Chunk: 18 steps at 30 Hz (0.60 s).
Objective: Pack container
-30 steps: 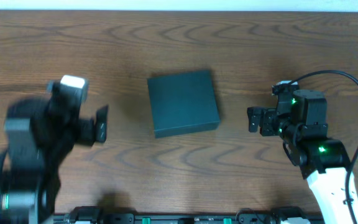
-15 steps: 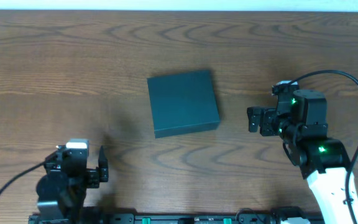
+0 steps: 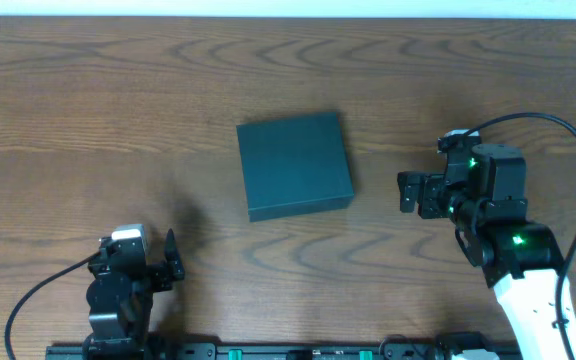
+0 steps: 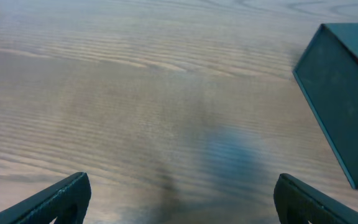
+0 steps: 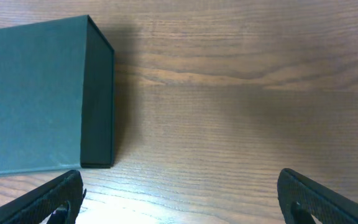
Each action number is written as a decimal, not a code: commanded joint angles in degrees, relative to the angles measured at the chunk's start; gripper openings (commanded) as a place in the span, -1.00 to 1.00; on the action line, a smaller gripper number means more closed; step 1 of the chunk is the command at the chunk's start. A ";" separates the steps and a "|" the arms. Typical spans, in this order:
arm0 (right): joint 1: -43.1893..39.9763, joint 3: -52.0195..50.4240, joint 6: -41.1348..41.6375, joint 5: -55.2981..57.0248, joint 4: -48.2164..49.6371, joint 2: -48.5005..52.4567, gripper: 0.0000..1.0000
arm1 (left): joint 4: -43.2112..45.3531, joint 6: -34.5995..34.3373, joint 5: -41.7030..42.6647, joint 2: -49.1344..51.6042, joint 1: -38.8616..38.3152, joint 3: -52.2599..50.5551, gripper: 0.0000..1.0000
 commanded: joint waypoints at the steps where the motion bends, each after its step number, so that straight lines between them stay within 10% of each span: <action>1: -0.26 0.68 -0.72 0.37 -0.04 -0.02 0.98 | 2.21 -3.45 -1.38 -0.52 0.39 -2.21 0.90; 18: -0.26 0.68 -0.72 0.37 -0.04 -0.02 0.98 | 2.32 -3.39 -1.36 -0.48 0.39 -2.19 0.90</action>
